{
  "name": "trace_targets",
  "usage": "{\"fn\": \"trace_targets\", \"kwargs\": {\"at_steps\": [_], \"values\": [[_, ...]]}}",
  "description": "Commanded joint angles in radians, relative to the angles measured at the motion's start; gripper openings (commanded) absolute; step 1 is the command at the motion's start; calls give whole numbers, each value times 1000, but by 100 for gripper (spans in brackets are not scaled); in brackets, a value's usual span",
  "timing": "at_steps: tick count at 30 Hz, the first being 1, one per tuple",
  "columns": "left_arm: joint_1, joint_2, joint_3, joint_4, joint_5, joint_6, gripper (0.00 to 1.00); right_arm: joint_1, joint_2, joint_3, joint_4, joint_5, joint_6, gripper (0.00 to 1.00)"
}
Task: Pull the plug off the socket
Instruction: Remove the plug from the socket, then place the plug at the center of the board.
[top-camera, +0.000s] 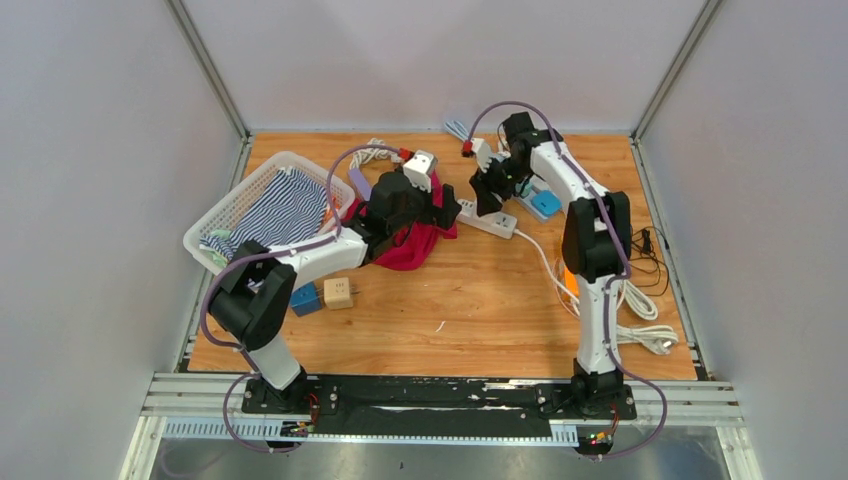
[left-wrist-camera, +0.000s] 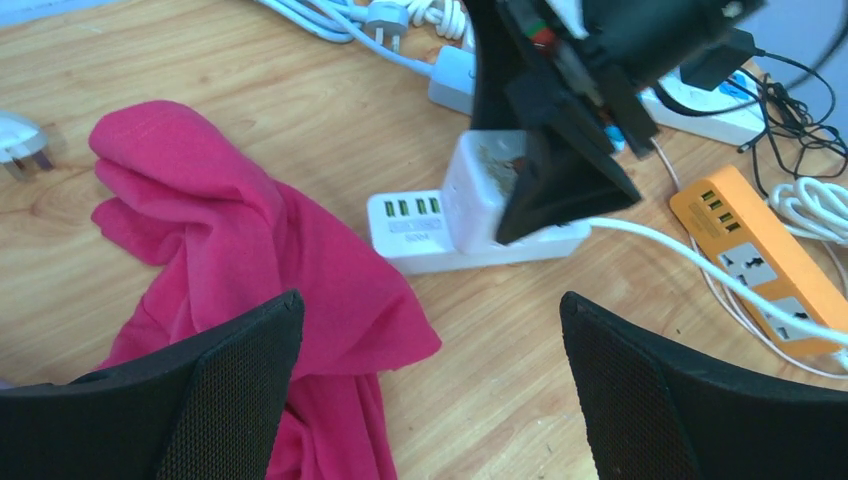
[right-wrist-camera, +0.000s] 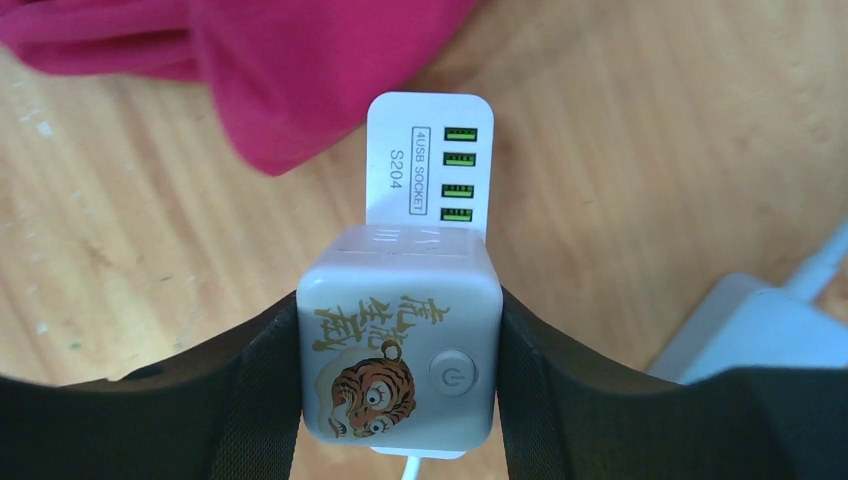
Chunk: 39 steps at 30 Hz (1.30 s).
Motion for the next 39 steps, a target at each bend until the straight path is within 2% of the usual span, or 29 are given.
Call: {"fn": "trace_targets", "kwargs": {"at_steps": [1, 5, 9, 17, 21, 25, 33, 37, 39], "values": [[-6, -50, -56, 66, -23, -63, 100, 14, -176, -163, -39, -84, -35, 5], [-6, -60, -137, 165, -14, -170, 100, 14, -328, -370, -13, -146, -119, 0], [-7, -77, -169, 216, 21, -276, 100, 13, -453, -547, 6, -199, -183, 0], [-40, -113, -287, 276, -31, -499, 99, 14, -637, -824, 79, -227, -276, 0], [-85, -105, -311, 309, -42, -443, 99, 12, -663, -834, 75, -223, -277, 0], [-89, -83, -336, 437, 77, -366, 96, 8, -689, -844, 51, -243, -291, 0], [-88, -84, -443, 775, 344, -208, 98, -56, -735, -875, -26, -362, -356, 0], [-88, -86, -499, 883, 400, -104, 99, -69, -725, -887, -14, -428, -325, 0], [-89, -92, -561, 995, 397, -57, 99, -69, -712, -885, -15, -455, -307, 0]]}}
